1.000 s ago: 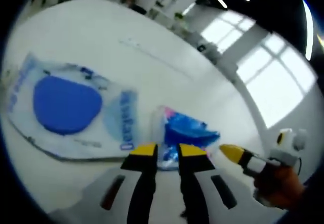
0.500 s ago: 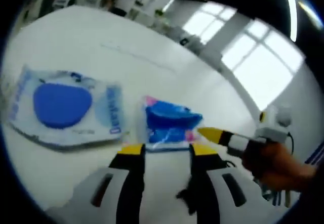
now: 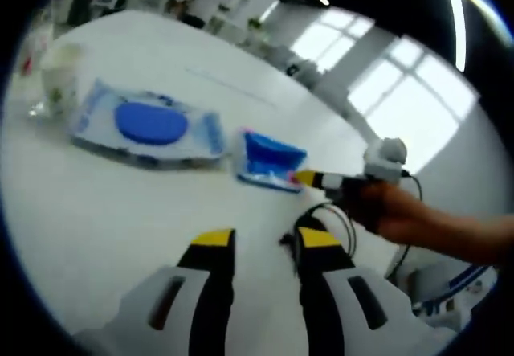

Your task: Arrange the tabletop items into an orderly group along one side of the table until the central work area is clear of visible clutter.

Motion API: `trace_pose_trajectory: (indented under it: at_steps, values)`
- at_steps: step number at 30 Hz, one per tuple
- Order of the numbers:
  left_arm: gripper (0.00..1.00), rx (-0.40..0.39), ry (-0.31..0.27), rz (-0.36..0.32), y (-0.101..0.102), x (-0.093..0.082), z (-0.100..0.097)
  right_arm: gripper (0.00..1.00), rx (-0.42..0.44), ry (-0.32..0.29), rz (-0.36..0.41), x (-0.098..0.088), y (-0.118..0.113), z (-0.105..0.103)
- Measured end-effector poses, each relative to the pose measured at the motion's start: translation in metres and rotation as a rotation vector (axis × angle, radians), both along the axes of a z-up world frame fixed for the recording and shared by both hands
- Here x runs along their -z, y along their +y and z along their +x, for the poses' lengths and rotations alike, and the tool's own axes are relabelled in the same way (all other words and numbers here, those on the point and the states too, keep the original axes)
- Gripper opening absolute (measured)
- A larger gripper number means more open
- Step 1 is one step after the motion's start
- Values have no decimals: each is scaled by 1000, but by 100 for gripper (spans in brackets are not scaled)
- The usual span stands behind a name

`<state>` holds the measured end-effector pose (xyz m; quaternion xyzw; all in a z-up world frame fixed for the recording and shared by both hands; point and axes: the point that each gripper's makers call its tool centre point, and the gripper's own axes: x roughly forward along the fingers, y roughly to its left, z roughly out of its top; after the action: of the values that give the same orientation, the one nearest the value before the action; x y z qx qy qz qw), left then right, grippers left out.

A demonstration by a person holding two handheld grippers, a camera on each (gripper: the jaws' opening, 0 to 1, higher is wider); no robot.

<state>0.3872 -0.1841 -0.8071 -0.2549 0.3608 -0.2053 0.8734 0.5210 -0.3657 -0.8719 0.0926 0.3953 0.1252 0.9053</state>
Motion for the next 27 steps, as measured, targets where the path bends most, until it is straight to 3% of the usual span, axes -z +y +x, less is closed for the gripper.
trace_pose_trajectory:
  at_steps: [13, 23, 25, 27]
  values:
    - [23, -26, 12, 36, 32, 8, -34, 4, 14, -15, 3, -4, -3, 4]
    - [22, -25, 18, 50, 40, 11, -40, 5, -6, -31, -19, -12, -5, 9]
    - [22, -41, 25, 39, 43, 12, -40, 8, -10, -31, -24, -14, -6, 9]
    - [20, -55, 36, 24, 45, 14, -42, 21, -1, -25, -29, -17, -10, 9]
